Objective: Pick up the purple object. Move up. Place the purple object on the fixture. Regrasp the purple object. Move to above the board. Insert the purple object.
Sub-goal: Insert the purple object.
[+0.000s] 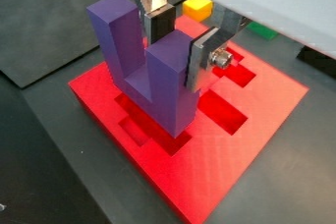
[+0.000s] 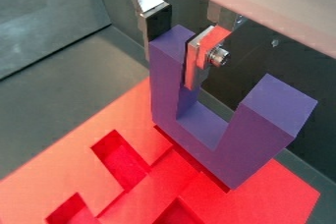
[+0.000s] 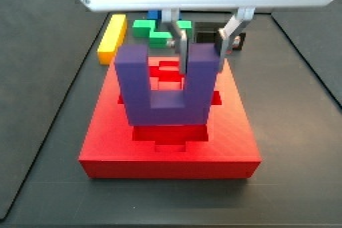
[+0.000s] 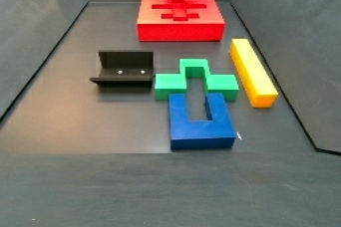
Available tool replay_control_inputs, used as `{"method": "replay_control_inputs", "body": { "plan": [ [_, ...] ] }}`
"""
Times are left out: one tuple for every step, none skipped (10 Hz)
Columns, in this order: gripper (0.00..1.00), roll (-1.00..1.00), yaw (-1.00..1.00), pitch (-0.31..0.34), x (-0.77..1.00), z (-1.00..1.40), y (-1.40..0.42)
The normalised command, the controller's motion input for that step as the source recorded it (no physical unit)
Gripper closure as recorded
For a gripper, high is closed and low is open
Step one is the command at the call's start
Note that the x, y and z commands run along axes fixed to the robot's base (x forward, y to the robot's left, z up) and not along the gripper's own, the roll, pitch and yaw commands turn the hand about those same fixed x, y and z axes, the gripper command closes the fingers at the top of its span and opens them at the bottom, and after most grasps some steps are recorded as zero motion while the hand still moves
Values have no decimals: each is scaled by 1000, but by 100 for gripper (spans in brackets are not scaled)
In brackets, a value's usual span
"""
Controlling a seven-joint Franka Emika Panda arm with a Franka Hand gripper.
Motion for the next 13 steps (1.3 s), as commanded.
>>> {"method": "replay_control_inputs", "body": {
  "plan": [
    [100,-149,46,-33,-37,-46,-23],
    [100,-60,54,-27,-17,-77,0],
    [100,0,40,-11,0,-91,-71],
    [100,31,0,0,0,-129,-123],
    [100,0,0,0,83,-191,-229],
    [100,0,0,0,131,-211,-251],
    [100,0,0,0,140,-217,-151],
    [100,0,0,0,200,-206,0],
    [100,-19,0,0,134,-111,194],
    [100,-39,0,0,0,-40,383],
    [100,-41,0,0,-69,0,360],
    [100,-61,51,-10,-137,-71,134],
    [100,-119,103,-31,-89,-80,0]
  ]
}}
